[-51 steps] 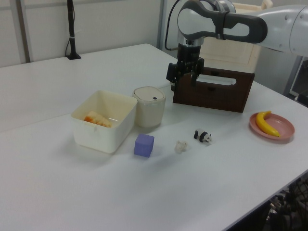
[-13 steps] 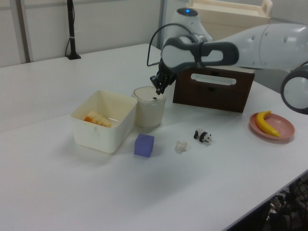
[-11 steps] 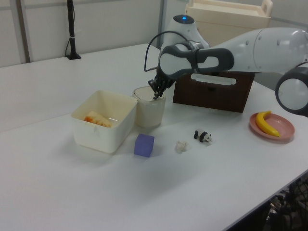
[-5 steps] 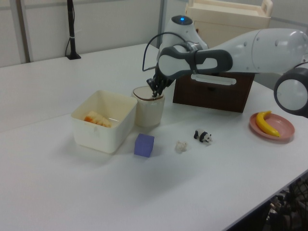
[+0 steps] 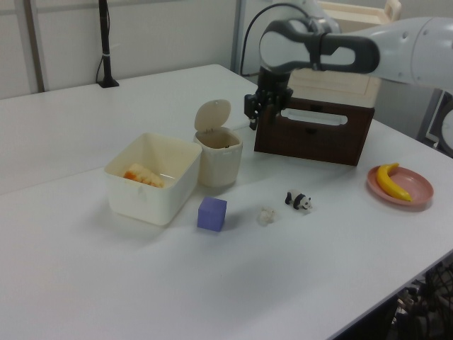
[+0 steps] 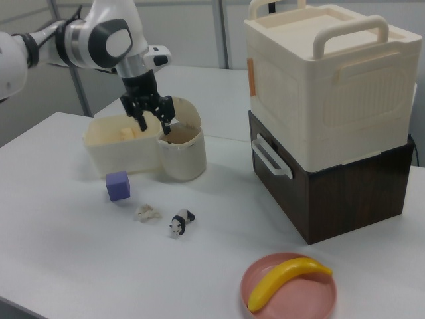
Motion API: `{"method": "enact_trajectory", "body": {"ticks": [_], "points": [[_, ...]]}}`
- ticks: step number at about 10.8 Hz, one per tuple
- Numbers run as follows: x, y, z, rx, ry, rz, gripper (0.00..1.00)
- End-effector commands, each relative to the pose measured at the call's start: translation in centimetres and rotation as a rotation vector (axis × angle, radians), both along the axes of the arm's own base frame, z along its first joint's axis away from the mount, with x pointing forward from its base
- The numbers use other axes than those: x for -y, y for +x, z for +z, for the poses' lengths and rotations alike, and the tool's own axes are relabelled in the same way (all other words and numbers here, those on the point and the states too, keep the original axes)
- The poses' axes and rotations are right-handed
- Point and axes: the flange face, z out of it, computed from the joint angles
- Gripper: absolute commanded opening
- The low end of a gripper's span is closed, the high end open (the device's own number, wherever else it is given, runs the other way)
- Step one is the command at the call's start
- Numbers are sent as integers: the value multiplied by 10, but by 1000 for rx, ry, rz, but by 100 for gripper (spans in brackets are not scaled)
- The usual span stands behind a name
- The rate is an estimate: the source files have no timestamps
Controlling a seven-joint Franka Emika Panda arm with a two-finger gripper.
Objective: Open the trash can
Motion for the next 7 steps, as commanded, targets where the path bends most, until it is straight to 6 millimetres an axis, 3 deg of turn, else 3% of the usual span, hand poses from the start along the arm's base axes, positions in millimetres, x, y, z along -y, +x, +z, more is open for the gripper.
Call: {"method": "enact_trajectory", "body": {"ticks": [1, 7], "points": [[1, -26, 10, -95, 15, 41, 100], [2, -27, 13, -94, 15, 33, 100]]}}
